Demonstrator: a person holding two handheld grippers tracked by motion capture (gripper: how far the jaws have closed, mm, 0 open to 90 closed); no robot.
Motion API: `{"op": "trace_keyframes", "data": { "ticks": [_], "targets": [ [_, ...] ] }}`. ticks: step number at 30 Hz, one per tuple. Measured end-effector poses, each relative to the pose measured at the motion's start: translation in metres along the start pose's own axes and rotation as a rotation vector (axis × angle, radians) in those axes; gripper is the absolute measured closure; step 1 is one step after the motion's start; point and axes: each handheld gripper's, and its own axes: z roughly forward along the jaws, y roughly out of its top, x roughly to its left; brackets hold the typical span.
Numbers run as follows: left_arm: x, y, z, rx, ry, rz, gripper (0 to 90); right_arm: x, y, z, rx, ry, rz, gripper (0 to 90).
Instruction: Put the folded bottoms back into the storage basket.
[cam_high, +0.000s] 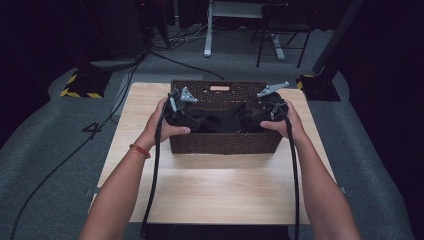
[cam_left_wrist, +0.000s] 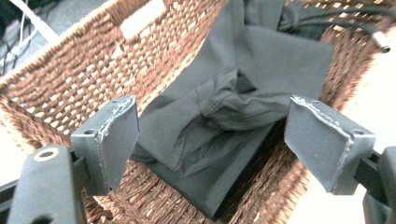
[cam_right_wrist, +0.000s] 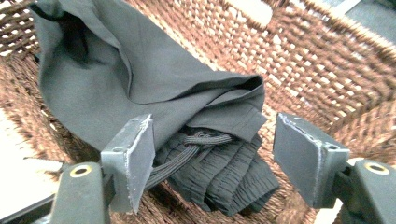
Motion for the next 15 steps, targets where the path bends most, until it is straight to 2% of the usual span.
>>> {"op": "trace_keyframes", "data": {
  "ticks": [1,4,12,15],
  "targets": [
    [-0.001,-0.002,-0.007,-0.029,0.000,-0.006,18.5,0.000,-0.001,-0.003,-0.005,-0.001,0.001,30.8],
    [-0.003,-0.004,-0.014,-0.047,-0.010,0.004,18.6,0.001,-0.003,-0.009,-0.006,-0.014,-0.007,29.7],
    [-0.009,-0.013,-0.029,-0.050,-0.017,0.018,18.2,0.009,-0.008,-0.022,-0.027,-0.024,-0.033,29.7],
    [-0.014,-0.018,-0.037,-0.056,-0.009,0.036,18.2,0.015,-0.011,-0.030,-0.032,-0.036,-0.053,29.8]
  ]
}}
